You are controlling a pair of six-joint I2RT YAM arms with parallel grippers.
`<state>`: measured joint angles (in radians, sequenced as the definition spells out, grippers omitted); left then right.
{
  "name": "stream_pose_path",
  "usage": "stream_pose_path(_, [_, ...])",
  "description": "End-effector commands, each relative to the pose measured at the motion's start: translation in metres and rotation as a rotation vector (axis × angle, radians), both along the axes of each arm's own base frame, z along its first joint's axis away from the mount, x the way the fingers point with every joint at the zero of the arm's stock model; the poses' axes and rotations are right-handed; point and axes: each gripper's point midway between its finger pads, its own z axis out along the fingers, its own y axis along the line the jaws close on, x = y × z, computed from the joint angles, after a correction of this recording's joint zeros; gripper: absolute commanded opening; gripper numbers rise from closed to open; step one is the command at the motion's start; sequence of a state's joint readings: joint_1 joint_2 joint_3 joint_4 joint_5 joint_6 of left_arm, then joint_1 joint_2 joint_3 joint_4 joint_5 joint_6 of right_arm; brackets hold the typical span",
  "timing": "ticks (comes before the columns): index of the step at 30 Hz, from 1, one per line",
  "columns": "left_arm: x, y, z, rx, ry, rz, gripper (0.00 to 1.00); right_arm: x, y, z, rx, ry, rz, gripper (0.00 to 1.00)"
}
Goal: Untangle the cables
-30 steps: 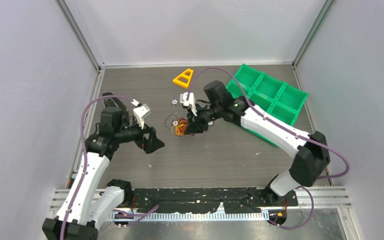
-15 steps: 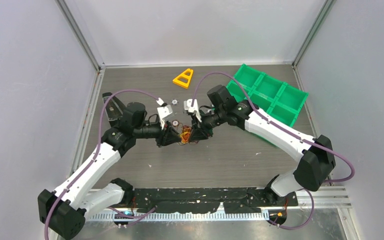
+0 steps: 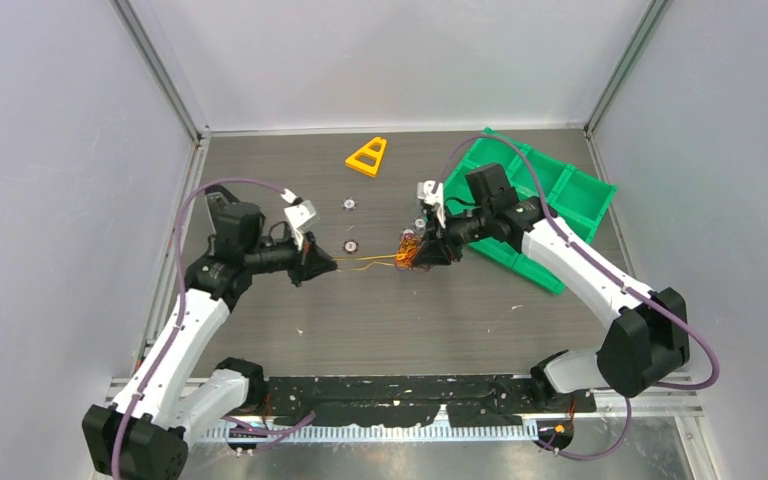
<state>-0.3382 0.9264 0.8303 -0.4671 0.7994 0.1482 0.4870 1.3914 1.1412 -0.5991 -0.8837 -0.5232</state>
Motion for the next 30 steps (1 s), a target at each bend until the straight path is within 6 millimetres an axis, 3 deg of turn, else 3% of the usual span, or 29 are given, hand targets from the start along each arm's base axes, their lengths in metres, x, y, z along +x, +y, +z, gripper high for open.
stream_pose_path(1, [0.020,0.065,-0.007,0.127,-0.043,0.181,0.00,0.005,-0.063,-0.026,-0.146,0.020,-0.123,0.17])
stream_pose_path(3, [0.017,0.078,-0.016,0.202,-0.055,0.163,0.00,0.006,-0.072,-0.029,-0.161,0.018,-0.141,0.16])
stream_pose_path(6, [0.009,0.082,-0.028,0.251,-0.052,0.115,0.00,0.007,-0.066,-0.021,-0.109,0.023,-0.148,0.17])
stream_pose_path(11, [0.001,0.048,-0.023,0.186,-0.044,-0.001,0.00,0.007,-0.028,-0.002,-0.016,0.018,-0.101,0.17])
stream_pose_path(12, [0.000,0.041,-0.020,0.179,-0.053,-0.026,0.14,0.004,-0.017,0.000,-0.005,0.021,-0.078,0.17])
stream_pose_path(14, [-0.002,0.023,-0.009,0.122,-0.032,-0.056,0.58,-0.001,-0.002,0.005,0.016,0.020,-0.039,0.17])
stream_pose_path(15, [0.000,0.016,-0.002,0.093,-0.029,-0.055,0.69,-0.002,0.003,0.008,0.025,0.014,-0.022,0.17])
stream_pose_path(18, [0.007,-0.006,0.014,0.015,-0.038,-0.055,0.88,-0.009,0.021,0.018,0.052,-0.012,0.036,0.19])
stream_pose_path(22, [0.010,-0.039,0.023,-0.033,-0.054,-0.097,0.89,-0.021,0.040,0.033,0.090,-0.046,0.107,0.21])
stream_pose_path(27, [0.008,-0.068,0.028,-0.098,0.006,-0.152,0.83,-0.035,0.057,0.045,0.113,-0.061,0.177,0.23])
stream_pose_path(29, [0.004,-0.073,0.027,-0.098,0.009,-0.186,0.77,-0.038,0.060,0.050,0.122,-0.067,0.193,0.26])
stream_pose_path(30, [0.003,-0.074,0.027,-0.104,0.011,-0.200,0.64,-0.038,0.061,0.052,0.127,-0.073,0.197,0.28])
